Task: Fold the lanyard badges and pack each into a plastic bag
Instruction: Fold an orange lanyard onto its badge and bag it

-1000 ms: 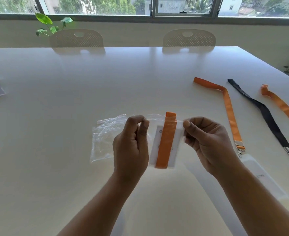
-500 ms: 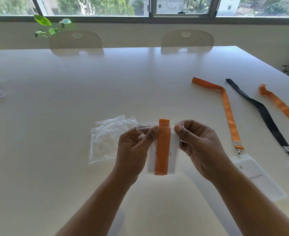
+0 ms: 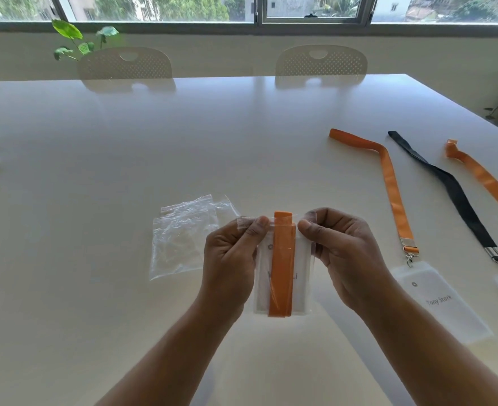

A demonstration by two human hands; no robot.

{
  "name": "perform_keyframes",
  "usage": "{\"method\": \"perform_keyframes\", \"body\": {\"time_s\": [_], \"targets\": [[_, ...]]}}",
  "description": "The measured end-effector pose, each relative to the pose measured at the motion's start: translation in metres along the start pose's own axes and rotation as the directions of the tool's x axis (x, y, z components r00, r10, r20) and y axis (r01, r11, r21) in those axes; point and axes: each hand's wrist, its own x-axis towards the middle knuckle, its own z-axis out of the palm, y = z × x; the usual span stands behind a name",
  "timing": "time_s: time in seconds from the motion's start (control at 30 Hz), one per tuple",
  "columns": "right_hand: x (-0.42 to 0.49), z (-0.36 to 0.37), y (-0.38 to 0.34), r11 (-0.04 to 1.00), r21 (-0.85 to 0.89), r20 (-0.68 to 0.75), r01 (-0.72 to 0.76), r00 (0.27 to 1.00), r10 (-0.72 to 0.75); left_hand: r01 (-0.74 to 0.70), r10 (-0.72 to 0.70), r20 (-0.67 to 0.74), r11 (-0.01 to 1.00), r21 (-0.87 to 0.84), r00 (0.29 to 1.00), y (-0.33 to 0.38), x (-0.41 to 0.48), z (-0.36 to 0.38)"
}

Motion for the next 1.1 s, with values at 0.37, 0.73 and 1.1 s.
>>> {"method": "perform_keyframes", "body": {"time_s": [0.37, 0.73, 1.1], "targets": [[0.002, 0.005, 0.009, 0.991, -0.048, 0.091, -0.124, 0.988, 0.128, 0.062, -0.068, -0.18, 0.997, -0.039, 0.981, 0.0, 0.009, -0.01], [0.004, 0.019, 0.008, 0.999, -0.05, 0.037, 0.006, 0.999, -0.004, 0.077, -0.021, -0.255, 0.974, 0.211, 0.967, 0.001, 0.029, -0.041], [0.078, 0.003, 0.026, 0.882, -0.471, -0.171, 0.023, 0.978, -0.117, 0.119, 0.018, -0.342, 0.919, 0.376, 0.94, -0.008, 0.043, -0.065]]}}
